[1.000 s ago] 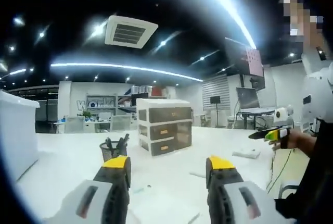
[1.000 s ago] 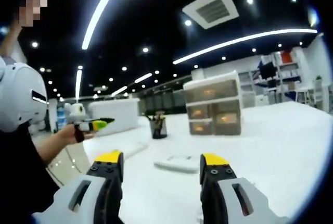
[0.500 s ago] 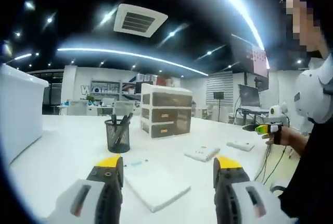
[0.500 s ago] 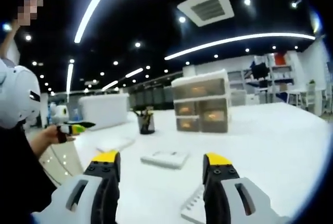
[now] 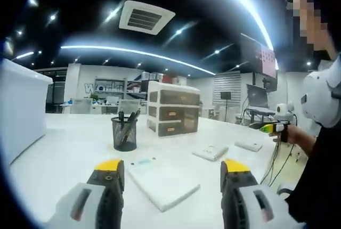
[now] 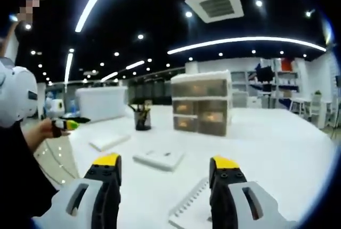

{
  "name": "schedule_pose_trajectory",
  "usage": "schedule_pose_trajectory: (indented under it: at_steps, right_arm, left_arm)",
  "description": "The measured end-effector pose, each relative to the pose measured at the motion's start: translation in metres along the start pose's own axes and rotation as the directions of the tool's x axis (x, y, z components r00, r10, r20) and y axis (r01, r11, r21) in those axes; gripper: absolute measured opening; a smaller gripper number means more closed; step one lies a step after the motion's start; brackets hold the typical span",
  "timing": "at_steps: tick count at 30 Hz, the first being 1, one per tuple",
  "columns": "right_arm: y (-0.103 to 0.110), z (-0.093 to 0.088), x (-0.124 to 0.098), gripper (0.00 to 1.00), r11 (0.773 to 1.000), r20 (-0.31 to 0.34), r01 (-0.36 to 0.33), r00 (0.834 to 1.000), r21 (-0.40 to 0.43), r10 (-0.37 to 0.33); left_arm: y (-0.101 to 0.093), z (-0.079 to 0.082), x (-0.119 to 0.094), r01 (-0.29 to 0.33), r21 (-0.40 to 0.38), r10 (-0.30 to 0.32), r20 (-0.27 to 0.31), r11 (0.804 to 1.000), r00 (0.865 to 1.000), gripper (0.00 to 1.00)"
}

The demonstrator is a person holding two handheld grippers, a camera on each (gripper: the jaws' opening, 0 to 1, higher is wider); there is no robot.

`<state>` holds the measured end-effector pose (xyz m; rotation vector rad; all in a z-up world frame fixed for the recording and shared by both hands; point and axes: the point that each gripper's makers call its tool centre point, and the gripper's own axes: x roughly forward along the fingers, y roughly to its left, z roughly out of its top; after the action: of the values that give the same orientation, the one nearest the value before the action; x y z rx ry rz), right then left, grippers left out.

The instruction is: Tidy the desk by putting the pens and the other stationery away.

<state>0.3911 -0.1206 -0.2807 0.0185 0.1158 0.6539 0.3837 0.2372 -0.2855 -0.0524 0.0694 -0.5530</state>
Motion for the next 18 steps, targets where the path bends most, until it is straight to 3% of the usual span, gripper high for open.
schedule_pose_trajectory:
  at_steps: [5, 9, 15, 18]
  right_arm:
    - [-0.005, 0.002, 0.002, 0.63, 0.999, -0.032, 0.014, 0.999, -0.051, -0.015]
    - [-0.011, 0.007, 0.008, 0.63, 0.990, -0.084, 0.017, 0.996, -0.141, -0.029]
    - [-0.015, 0.011, 0.018, 0.63, 0.948, -0.153, 0.010, 0.986, -0.318, -0.062]
    - [-0.014, 0.012, 0.023, 0.63, 0.933, -0.171, -0.008, 0.984, -0.360, -0.058]
  left_arm:
    - [0.000, 0.001, 0.000, 0.005, -0.002, -0.005, 0.007, 1.000, 1.000, 0.73]
    - [0.000, 0.001, 0.001, 0.011, -0.002, -0.011, 0.007, 1.000, 1.000, 0.73]
    - [-0.001, -0.002, 0.000, 0.010, 0.004, -0.010, -0.001, 1.000, 1.000, 0.73]
    - [-0.002, -0.001, -0.001, 0.009, 0.005, -0.009, 0.000, 1.000, 1.000, 0.73]
